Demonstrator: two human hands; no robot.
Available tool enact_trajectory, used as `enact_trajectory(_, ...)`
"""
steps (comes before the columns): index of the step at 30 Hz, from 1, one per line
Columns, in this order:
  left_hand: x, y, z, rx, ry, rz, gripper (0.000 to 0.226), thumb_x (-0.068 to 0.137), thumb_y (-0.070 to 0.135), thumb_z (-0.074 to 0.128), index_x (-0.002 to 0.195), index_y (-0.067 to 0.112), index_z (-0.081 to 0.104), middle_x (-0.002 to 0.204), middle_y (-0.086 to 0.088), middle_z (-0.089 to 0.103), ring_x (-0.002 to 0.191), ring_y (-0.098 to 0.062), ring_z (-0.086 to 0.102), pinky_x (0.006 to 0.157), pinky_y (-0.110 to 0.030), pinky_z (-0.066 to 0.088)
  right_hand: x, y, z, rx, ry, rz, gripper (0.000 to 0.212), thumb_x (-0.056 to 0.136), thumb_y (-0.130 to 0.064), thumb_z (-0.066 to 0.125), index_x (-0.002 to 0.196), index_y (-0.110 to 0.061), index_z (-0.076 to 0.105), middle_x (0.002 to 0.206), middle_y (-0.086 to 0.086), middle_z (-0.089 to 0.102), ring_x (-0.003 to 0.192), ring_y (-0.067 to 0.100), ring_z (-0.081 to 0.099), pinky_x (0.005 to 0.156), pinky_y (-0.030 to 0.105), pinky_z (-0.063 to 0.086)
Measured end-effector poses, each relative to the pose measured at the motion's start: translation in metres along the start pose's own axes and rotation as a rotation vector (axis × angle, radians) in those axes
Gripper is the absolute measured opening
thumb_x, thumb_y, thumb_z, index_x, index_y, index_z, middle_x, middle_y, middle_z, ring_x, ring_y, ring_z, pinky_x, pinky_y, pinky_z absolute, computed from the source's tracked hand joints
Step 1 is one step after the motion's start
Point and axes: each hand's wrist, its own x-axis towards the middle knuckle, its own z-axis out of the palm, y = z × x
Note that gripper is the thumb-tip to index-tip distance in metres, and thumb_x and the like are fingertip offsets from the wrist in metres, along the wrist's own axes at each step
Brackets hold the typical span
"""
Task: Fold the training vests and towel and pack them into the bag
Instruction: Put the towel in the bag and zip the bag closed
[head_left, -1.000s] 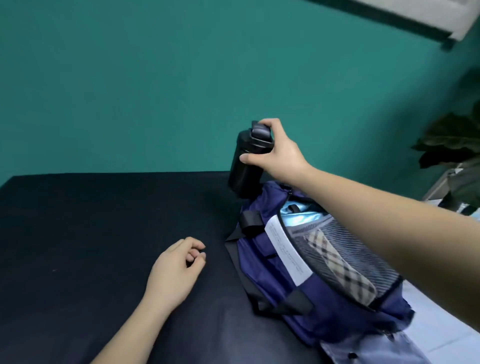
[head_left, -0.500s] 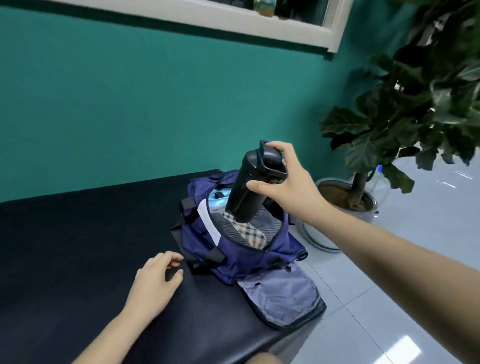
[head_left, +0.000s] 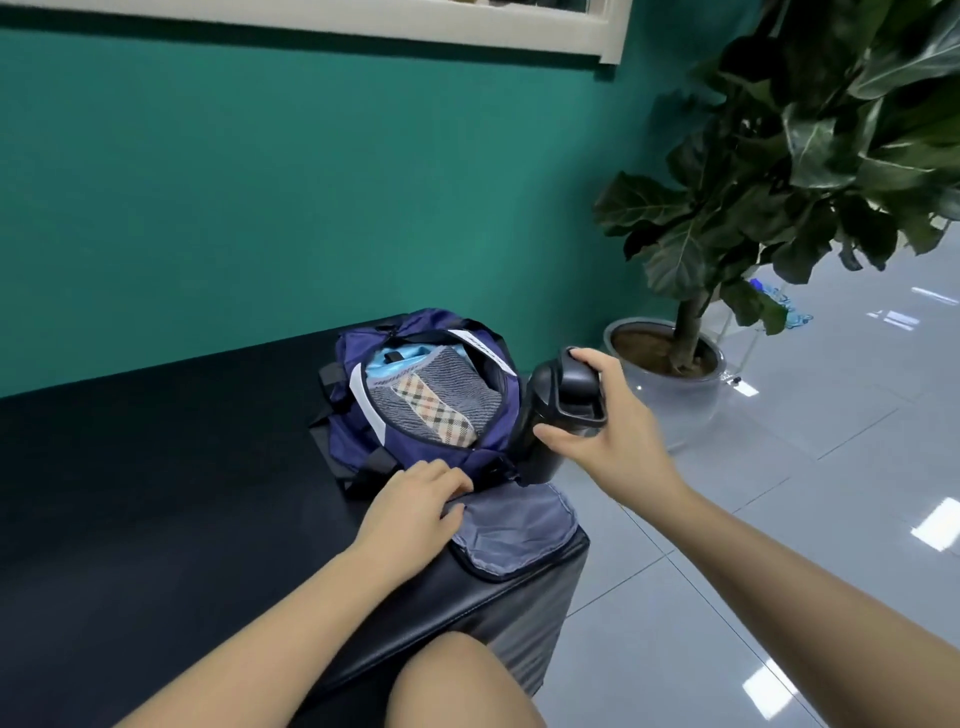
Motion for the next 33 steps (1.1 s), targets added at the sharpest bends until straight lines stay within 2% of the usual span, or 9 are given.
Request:
enact_trajectory(7,0.034,0.001,0.029,0.395,0.027,0.084,0.027,0.081,0.026,0.082,0.103,0.02,0.069,0.094,-0.001,0.059,0.088,-0.027,0.057,0.07,-0.041,0.046,-0.031,0.034,0.028,0.047,0.034,0.103,0.098,0.075,-0.036,0.095,0.152,-0.042,0.034,0.137,-0.017,0.06,0.124,0.001,0.061,0.105,0.031,0.052)
enact_trajectory(12,0.054,0.014,0.029,0.531,-0.035,0.028,0.047,0.076,0.036,0.082,0.111,0.016,0.059,0.105,-0.007,0.059,0.1,-0.032,0.055,0.08,-0.044,0.041,-0.041,0.049,0.051,0.075,0.019,0.233,0.126,0.069,-0.038,0.097,0.162,-0.044,0.012,0.119,-0.022,0.07,0.114,0.0,0.068,0.1,0.035,0.056)
enact_trajectory(15,0.066,0.007,0.026,0.6,-0.088,0.025,0.056,0.074,0.037,0.081,0.118,0.016,0.055,0.109,-0.008,0.056,0.102,-0.032,0.052,0.086,-0.044,0.039,-0.045,0.059,0.065,0.104,0.032,0.3,0.13,0.068,-0.047,0.096,0.161,-0.05,0.006,0.127,-0.019,0.07,0.12,0.005,0.068,0.103,0.035,0.054)
enact_trajectory(18,0.074,-0.003,0.019,0.667,-0.129,0.072,0.052,0.077,0.035,0.076,0.119,0.015,0.052,0.109,-0.007,0.055,0.101,-0.031,0.051,0.085,-0.043,0.038,-0.046,0.067,0.076,0.142,0.033,0.34,0.119,0.067,-0.051,0.096,0.158,-0.047,0.019,0.137,-0.018,0.065,0.123,0.006,0.064,0.104,0.031,0.051)
enact_trajectory(20,0.078,-0.007,0.013,0.69,-0.123,0.103,0.048,0.079,0.035,0.074,0.118,0.015,0.053,0.109,-0.006,0.057,0.104,-0.031,0.053,0.085,-0.043,0.038,-0.044,0.071,0.083,0.109,0.036,0.341,0.084,0.069,-0.047,0.094,0.136,-0.045,0.043,0.13,-0.019,0.063,0.119,0.005,0.063,0.097,0.025,0.05)
enact_trajectory(21,0.08,-0.008,0.008,0.68,-0.107,0.107,0.047,0.078,0.034,0.075,0.116,0.015,0.055,0.108,-0.006,0.058,0.104,-0.031,0.054,0.085,-0.043,0.038,-0.042,0.071,0.085,0.084,0.036,0.351,0.068,0.07,-0.046,0.093,0.121,-0.044,0.048,0.122,-0.018,0.061,0.114,0.005,0.062,0.091,0.025,0.049)
enact_trajectory(23,0.085,-0.011,-0.003,0.635,-0.069,0.077,0.046,0.074,0.027,0.078,0.112,0.016,0.055,0.103,-0.005,0.061,0.099,-0.032,0.057,0.081,-0.043,0.038,-0.037,0.072,0.087,0.064,0.015,0.373,0.057,0.07,-0.047,0.092,0.107,-0.04,0.049,0.113,-0.015,0.055,0.105,0.005,0.06,0.084,0.025,0.046)
enact_trajectory(27,0.097,-0.02,-0.028,0.444,0.003,-0.075,0.033,0.075,0.006,0.071,0.101,0.017,0.053,0.092,-0.008,0.067,0.086,-0.038,0.063,0.074,-0.043,0.039,-0.029,0.074,0.086,0.065,-0.053,0.391,0.058,0.072,-0.049,0.091,0.109,-0.035,0.049,0.111,-0.015,0.059,0.1,0.001,0.061,0.076,0.022,0.045)
enact_trajectory(33,0.113,-0.031,-0.071,0.062,0.156,-0.231,0.011,0.086,0.03,0.08,0.087,0.028,0.07,0.089,0.006,0.073,0.09,-0.025,0.066,0.077,-0.038,0.05,-0.018,0.06,0.083,-0.046,-0.17,0.287,0.07,0.072,-0.057,0.088,0.126,-0.037,0.048,0.11,-0.02,0.069,0.099,0.007,0.065,0.078,0.03,0.051)
